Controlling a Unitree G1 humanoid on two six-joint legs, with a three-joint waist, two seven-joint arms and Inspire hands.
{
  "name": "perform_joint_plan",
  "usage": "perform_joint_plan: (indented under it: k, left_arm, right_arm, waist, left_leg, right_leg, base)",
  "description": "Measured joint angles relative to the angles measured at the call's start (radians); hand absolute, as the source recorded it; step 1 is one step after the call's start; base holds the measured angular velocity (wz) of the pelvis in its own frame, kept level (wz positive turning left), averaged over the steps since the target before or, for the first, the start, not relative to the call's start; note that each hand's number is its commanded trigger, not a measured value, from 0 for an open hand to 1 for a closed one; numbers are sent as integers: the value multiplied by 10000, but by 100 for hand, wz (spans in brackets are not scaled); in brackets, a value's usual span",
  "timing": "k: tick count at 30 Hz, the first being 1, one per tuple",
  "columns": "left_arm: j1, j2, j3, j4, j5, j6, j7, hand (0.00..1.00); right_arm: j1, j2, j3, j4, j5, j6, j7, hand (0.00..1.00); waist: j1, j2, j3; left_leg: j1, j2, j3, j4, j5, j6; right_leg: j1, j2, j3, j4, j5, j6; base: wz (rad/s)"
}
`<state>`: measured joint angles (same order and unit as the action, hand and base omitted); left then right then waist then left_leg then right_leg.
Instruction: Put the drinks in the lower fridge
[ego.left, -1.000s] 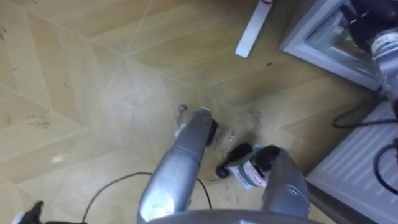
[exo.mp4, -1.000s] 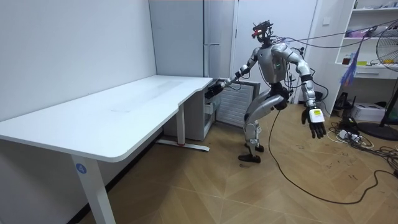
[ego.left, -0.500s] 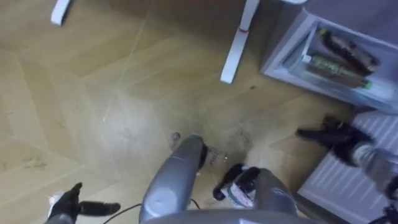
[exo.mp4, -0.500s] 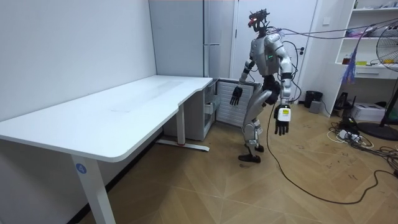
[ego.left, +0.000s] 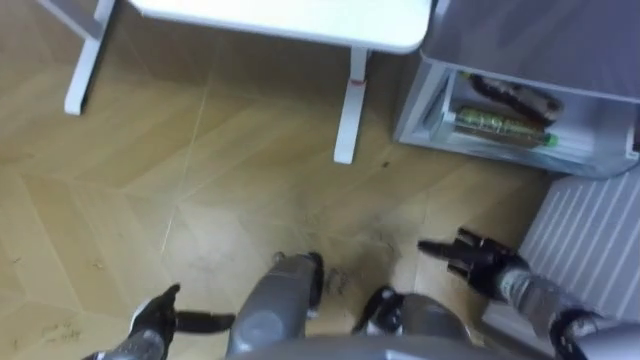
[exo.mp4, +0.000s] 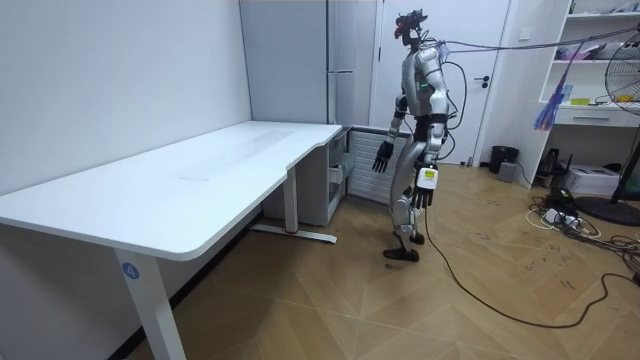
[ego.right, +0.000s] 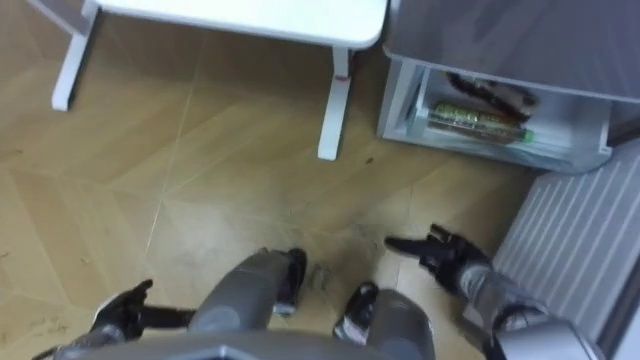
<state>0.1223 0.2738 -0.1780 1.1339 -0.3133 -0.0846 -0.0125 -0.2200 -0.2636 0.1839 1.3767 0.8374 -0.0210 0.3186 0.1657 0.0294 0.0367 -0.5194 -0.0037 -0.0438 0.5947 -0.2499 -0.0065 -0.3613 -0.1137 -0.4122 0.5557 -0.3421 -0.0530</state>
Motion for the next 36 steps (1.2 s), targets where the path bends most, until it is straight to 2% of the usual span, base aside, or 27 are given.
perform_joint_plan:
  k: [3, 5, 14, 24, 30, 32, 36]
  left_arm:
    - [2, 2, 193, 283, 16, -46, 25, 0]
    - [7, 2, 225, 447, 18, -40, 90, 0]
    - [14, 1, 228, 534, -1, -34, 253, 0]
    - [7, 0, 412, 434, -73, -115, 243, 0]
    - [-5, -37, 411, 482, -93, -92, 317, 0]
    - [-174, -123, 396, 706, -110, -49, 331, 0]
    - [-389, -205, 350, 754, -487, 118, 463, 0]
  right_arm:
    - [-88, -87, -335, -1, 1175, 10, -106, 0]
    - [-177, -104, -890, -2, 1945, 13, -302, 0]
    - [-509, -166, -1754, 4, 3096, 8, -837, 0]
    - [-755, -181, -1850, 19, 3592, -2, -982, 0]
    - [-756, -174, -1881, 57, 4708, 21, -969, 0]
    - [-813, -184, -1880, 46, 5701, 81, -929, 0]
    - [-1412, -356, -2363, 40, 6000, 236, -894, 0]
  waist:
    - [3, 113, -2]
    - [7, 146, -8]
    - [-133, 119, 6]
    - [-305, 28, 46]
    - [-350, 37, 52]
    - [-220, 12, 32]
    - [-213, 19, 44]
  left_leg:
    - [13, 56, 43, -3, 1, 2]
    - [68, 63, 52, -81, 2, 1]
    - [159, 89, 155, -124, 37, 11]
    - [318, 72, 352, -315, 66, 62]
    - [323, 78, 396, -316, 66, 62]
    - [122, 65, 400, -250, 66, 63]
    - [-905, 62, 398, 216, 65, 64]
  right_leg:
    - [2, 68, 55, -100, 83, -12]
    - [2, 81, 109, -111, 97, -26]
    - [11, 116, 288, -144, 150, -13]
    - [-44, 109, 605, -211, 248, 49]
    - [-101, 111, 696, -164, 251, 48]
    - [-416, 116, 873, -14, 256, 49]
    - [-1567, 65, 1057, 677, 301, -30]
  base:
    - [-8]
    - [-5]
    - [-3]
    - [-9]
    - [-4]
    - [-15]
    - [-16]
